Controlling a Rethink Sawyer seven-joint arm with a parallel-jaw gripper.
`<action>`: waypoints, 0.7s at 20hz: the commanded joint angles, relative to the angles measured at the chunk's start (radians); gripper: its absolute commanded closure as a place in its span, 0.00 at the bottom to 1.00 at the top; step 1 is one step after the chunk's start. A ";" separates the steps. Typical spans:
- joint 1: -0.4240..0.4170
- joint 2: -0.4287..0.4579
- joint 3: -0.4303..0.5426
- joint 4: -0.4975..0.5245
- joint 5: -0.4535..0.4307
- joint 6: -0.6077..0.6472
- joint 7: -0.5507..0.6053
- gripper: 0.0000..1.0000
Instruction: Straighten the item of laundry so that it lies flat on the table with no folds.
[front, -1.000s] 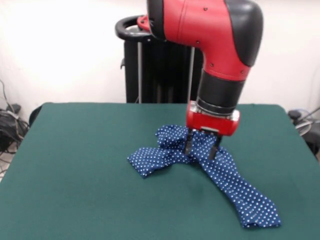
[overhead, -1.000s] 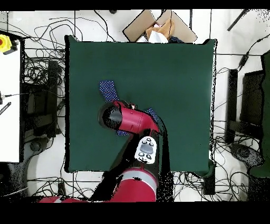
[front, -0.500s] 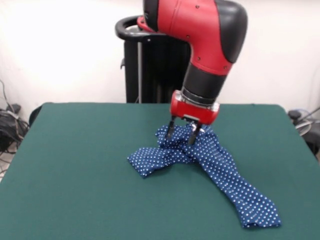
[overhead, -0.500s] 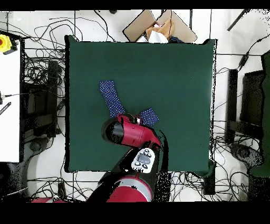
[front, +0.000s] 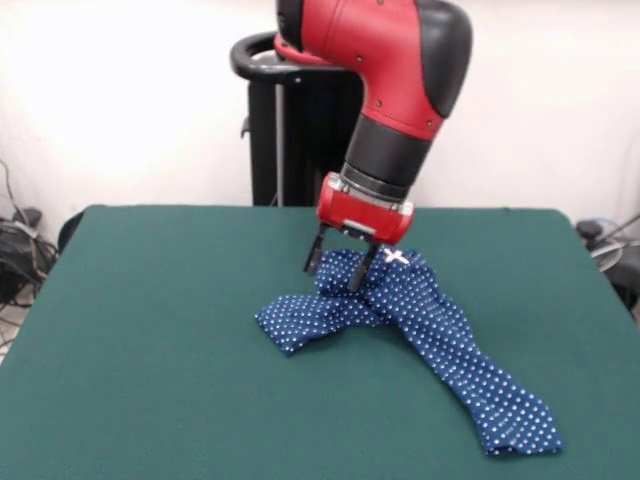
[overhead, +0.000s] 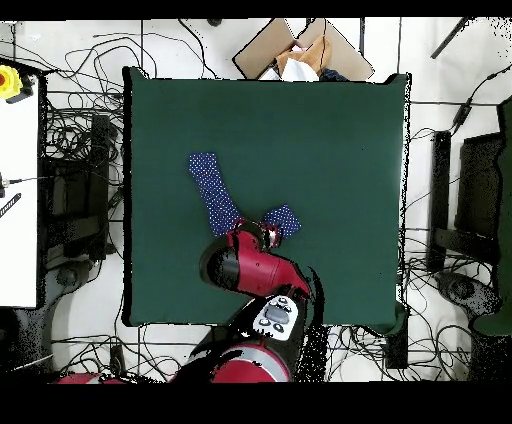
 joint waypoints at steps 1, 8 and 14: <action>-0.044 0.049 0.065 0.053 0.070 -0.126 0.327 0.00; -0.042 0.110 0.084 0.051 0.100 -0.229 0.336 0.00; -0.097 0.143 0.110 0.034 0.082 -0.254 0.297 0.00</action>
